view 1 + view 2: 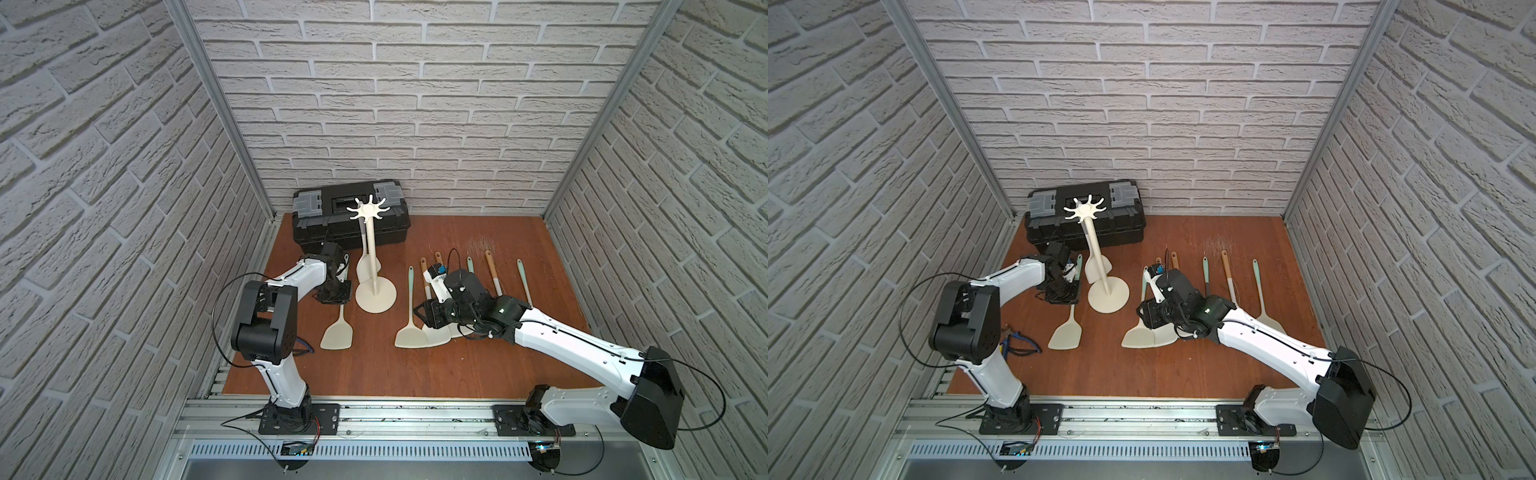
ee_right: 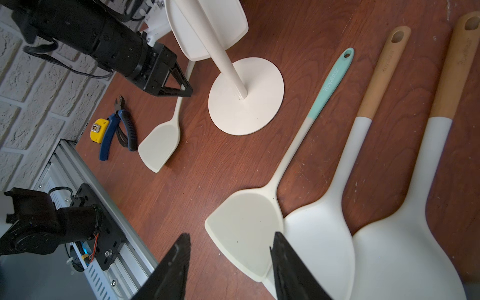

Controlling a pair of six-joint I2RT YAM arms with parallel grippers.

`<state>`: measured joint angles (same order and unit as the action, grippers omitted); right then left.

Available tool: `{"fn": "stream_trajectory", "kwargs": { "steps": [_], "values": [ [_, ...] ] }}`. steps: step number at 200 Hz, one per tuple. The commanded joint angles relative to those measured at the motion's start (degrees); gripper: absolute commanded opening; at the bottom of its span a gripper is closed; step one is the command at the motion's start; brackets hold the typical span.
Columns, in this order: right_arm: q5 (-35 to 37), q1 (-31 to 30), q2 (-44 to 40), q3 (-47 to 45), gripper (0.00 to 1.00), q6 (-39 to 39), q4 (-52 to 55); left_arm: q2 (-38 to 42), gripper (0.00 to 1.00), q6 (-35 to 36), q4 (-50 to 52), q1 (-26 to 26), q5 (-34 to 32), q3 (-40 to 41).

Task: Take the spatula off the kitchen utensil rack
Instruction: Place the spatula at the center of the board.

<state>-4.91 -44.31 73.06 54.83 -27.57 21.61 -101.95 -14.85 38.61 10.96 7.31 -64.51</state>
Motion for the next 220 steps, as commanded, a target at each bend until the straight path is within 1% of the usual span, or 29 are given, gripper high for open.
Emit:
{"fn": "stream_trajectory", "kwargs": {
  "steps": [1, 16, 33, 64, 94, 127, 139, 157, 183, 200, 220],
  "values": [
    [-1.2, 0.31, 0.55, 0.02, 0.52, 0.46, -1.79, -2.34, 0.0, -0.35, -0.91, 0.46, -1.31, -0.7],
    [-1.16, 0.35, 0.63, -0.04, 0.52, 0.11, -2.0, -3.29, 0.03, -0.59, -1.44, 0.89, -1.52, -0.94],
    [-1.22, 0.32, 0.62, 0.08, 0.52, 0.05, -1.76, -4.22, 0.12, -0.96, -1.71, 1.2, -1.95, -1.36],
    [-1.16, 0.59, 0.34, 1.24, 0.52, 0.71, -0.35, -4.79, 0.23, -2.34, -1.3, 1.53, -2.94, -2.06],
    [-1.15, 1.15, 0.57, 4.22, 0.52, 2.15, 1.72, -3.55, 0.32, -3.47, -0.98, 2.19, -3.27, -2.35],
    [-0.92, 2.17, 1.37, 9.75, 0.52, 3.87, 3.89, -0.16, 0.38, -3.56, 1.02, 2.57, -2.53, -3.47],
    [-0.7, 2.58, 1.92, 13.02, 0.52, 4.65, 4.77, 2.69, 0.4, -3.21, 2.77, 2.43, -2.75, -4.37],
    [1.66, 2.75, 3.21, 19.28, 0.52, 5.96, 6.01, 8.35, 0.43, -2.06, 5.41, 1.95, -3.69, -5.53],
    [2.81, 2.81, 7.36, 30.93, 0.51, 8.68, 8.85, 19.11, 0.46, 0.32, 6.59, 0.78, -3.28, -5.65],
    [3.96, 2.56, 9.82, 38.0, 0.5, 9.74, 10.49, 26.3, 0.47, 3.14, 4.27, 0.81, -0.25, -4.36],
    [6.09, 2.24, 10.66, 42.74, 0.49, 10.5, 9.54, 34.61, 0.49, 5.17, -2.57, 1.05, 5.4, -0.67]
  ]
}}
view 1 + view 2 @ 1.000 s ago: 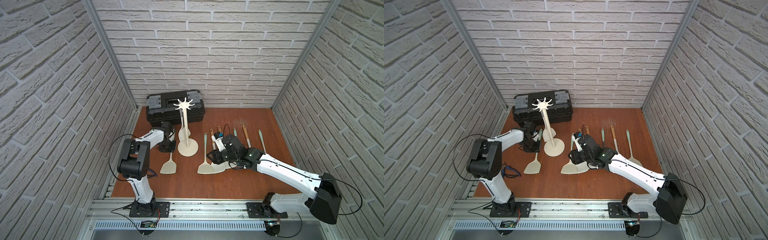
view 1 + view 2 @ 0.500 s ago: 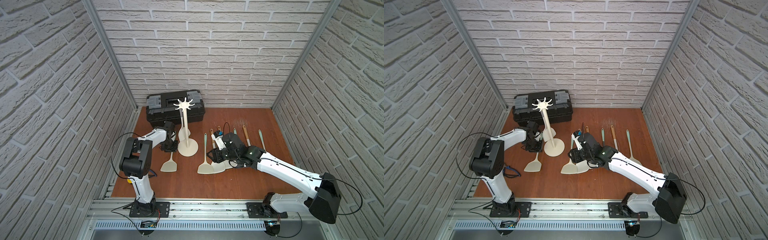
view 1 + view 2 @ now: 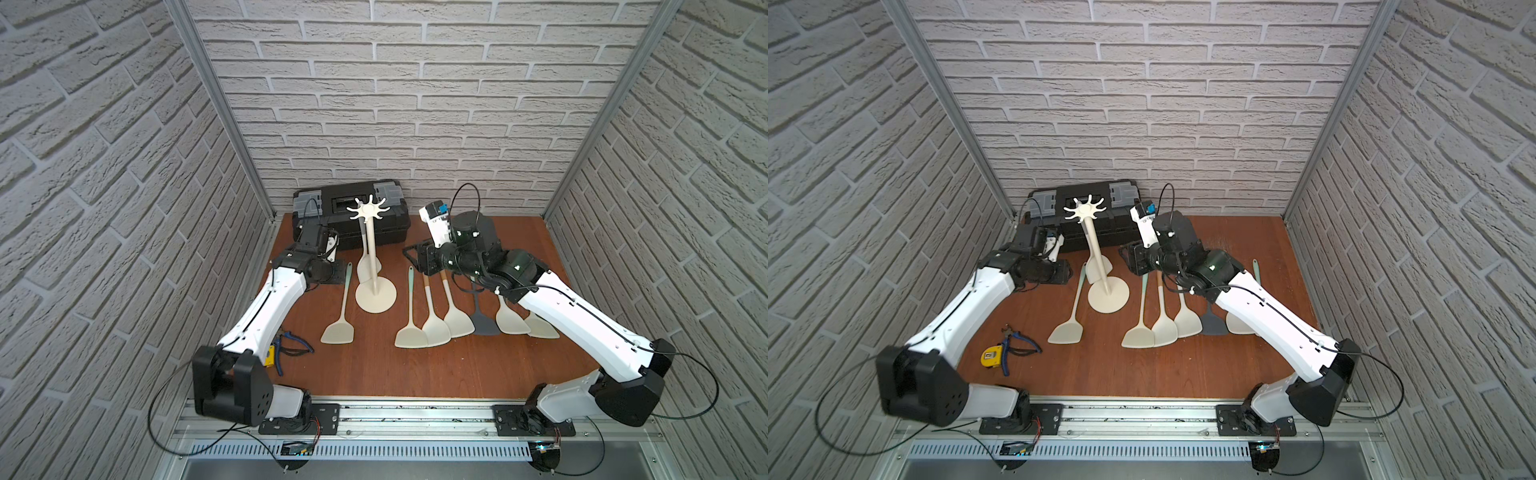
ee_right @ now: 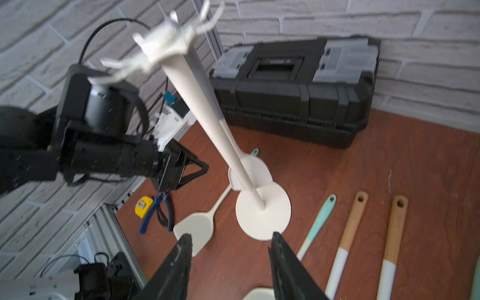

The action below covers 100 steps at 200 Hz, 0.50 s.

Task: Take the spatula off the kitchen utensil rack
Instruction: Place the spatula at the center of the board, then take off the spatula from the rack.

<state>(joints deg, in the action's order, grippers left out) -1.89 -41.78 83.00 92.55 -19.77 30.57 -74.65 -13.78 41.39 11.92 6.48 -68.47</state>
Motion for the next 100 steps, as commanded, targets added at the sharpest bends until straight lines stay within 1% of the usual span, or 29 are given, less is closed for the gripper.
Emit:
{"fn": "stream_trajectory", "kwargs": {
  "steps": [1, 19, 33, 54, 77, 86, 100],
  "values": [
    [3.1, -0.26, 0.78, 5.23, 0.5, 2.75, 0.43, 7.58, 0.49, 4.19, -5.88, 0.1, 6.51, 3.58],
    [2.51, -0.51, 2.78, 10.12, 0.49, 2.98, -1.38, 12.34, 0.51, 5.51, -14.28, 0.55, 8.93, 7.52],
    [1.77, -1.25, 6.53, 17.51, 0.49, 3.5, -0.13, 13.64, 0.51, 5.54, -21.26, 0.55, 10.28, 9.78],
    [1.42, -3.09, 14.15, 29.63, 0.49, 5.55, 2.93, 12.6, 0.49, 3.99, -31.23, 0.51, 13.39, 11.95],
    [1.15, -3.82, 23.99, 43.23, 0.49, 6.34, 7.05, 9.89, 0.47, 3.24, -38.28, 0.52, 16.96, 12.41],
    [1.05, -3.93, 26.89, 46.28, 0.48, 5.72, 7.92, 9.16, 0.46, 3.14, -40.08, 0.52, 17.73, 12.03],
    [0.71, -4.49, 29.26, 47.89, 0.48, 6.59, 7.78, 8.46, 0.46, 3.56, -42.01, 0.52, 17.69, 11.69]
  ]
}}
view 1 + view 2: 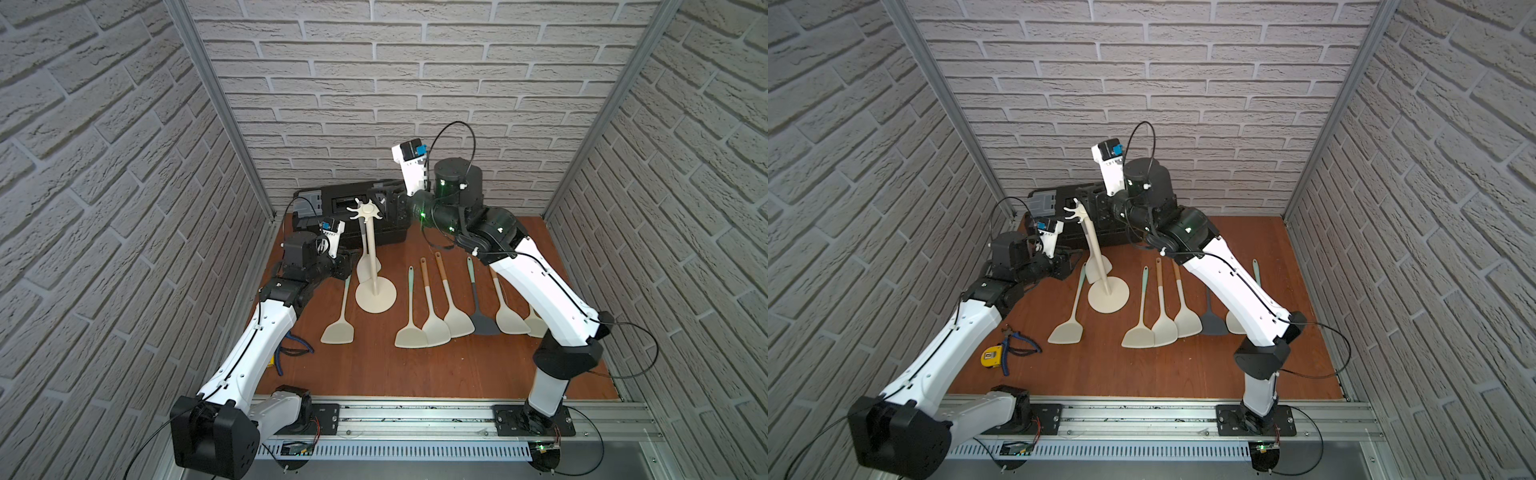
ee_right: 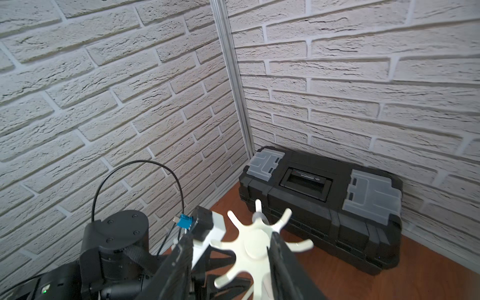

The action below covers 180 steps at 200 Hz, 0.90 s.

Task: Take the spatula off the kitchen utensil rack
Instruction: Take off the spatula from the rack.

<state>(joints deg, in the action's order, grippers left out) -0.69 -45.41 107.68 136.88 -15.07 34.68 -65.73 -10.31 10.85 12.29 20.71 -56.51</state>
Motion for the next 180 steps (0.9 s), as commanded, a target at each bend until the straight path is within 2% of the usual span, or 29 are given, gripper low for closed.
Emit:
{"fn": "stream_trajectory", "kwargs": {
  "steps": [1, 31, 128, 149, 180],
  "values": [
    [-0.47, -0.88, 4.66, 3.66, 0.48, 1.93, 3.7, -0.49, 0.46, 0.1, -11.6, 0.17, 3.46, -0.31],
    [0.66, -1.11, 5.26, 3.61, 0.48, 4.19, 4.89, -2.92, 0.45, 1.33, -11.57, -0.07, 3.28, -3.33],
    [0.25, -1.09, 2.19, -8.77, 0.47, 5.98, 2.55, -10.54, 0.41, 0.98, -18.08, 0.9, 5.15, -8.18],
    [0.25, -1.09, 2.03, -9.68, 0.47, 5.84, 2.39, -12.0, 0.32, 1.07, -17.34, 1.18, 5.85, -9.25],
    [1.38, -0.91, 1.88, -11.0, 0.47, 5.92, 2.45, -10.89, 0.06, 2.52, -13.21, 1.19, 3.71, -10.22]
  ]
}}
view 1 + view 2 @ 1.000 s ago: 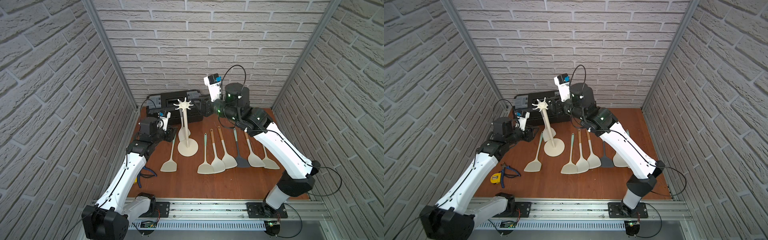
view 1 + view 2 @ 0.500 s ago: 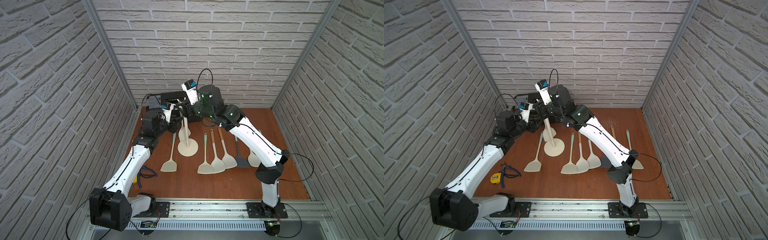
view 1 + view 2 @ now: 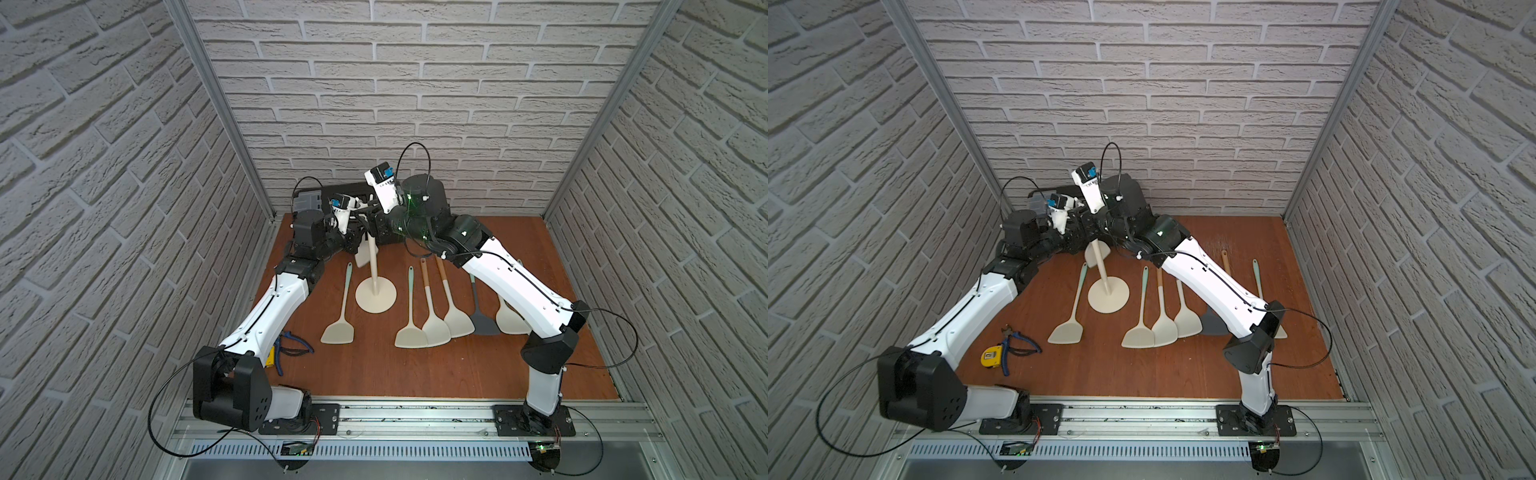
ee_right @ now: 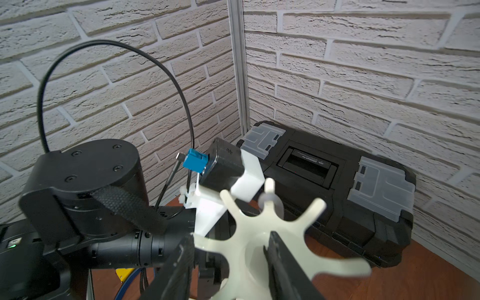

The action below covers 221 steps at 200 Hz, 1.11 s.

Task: Take the spatula off the kitchen utensil rack
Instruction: Take off the spatula from the rack.

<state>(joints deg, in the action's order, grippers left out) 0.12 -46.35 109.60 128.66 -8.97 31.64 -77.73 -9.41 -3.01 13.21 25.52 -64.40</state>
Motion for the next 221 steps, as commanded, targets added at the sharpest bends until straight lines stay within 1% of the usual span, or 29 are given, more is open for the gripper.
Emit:
{"fn": "stream_trajectory", "kwargs": {
  "steps": [1, 10, 60, 99, 127, 149, 192, 205, 221],
  "values": [
    [0.58, 0.03, -0.02, -2.88, 0.47, -0.21, 5.47, 1.19, 0.05, 1.78, 0.9, 0.29, -1.14, -2.4],
    [0.67, 0.12, -0.27, -3.73, 0.47, -0.35, 5.16, 1.67, 0.0, 2.9, 2.47, 0.23, -1.6, -2.86],
    [0.59, 0.21, -1.45, -7.66, 0.47, -1.28, 3.52, 5.78, 0.0, 6.54, 6.4, -0.01, -6.12, -4.26],
    [0.85, 0.29, -1.84, -8.93, 0.47, -1.31, 3.43, 6.63, 0.0, 8.58, 11.26, -1.17, -6.96, -7.1],
    [-0.37, 0.25, -2.02, -8.55, 0.47, -1.4, 3.52, 6.93, 0.0, 8.23, 13.11, -1.71, -6.83, -7.36],
    [-3.88, 0.29, -1.83, -4.65, 0.5, -1.4, 5.07, 7.65, 0.0, 7.43, 13.78, -1.8, -6.65, -6.89],
    [-13.53, 0.27, -0.44, 11.71, 0.55, -0.32, 11.54, 10.34, 0.0, 6.63, 18.25, -2.4, -8.34, -5.98],
    [-15.68, 0.42, -1.72, 13.35, 0.56, -0.2, 11.74, 11.71, 0.0, 6.33, 20.31, -2.74, -8.71, -5.74],
    [-17.06, 0.53, -4.55, 12.22, 0.56, -0.25, 11.33, 13.64, 0.0, 5.7, 23.18, -3.18, -9.08, -5.55]
  ]
}}
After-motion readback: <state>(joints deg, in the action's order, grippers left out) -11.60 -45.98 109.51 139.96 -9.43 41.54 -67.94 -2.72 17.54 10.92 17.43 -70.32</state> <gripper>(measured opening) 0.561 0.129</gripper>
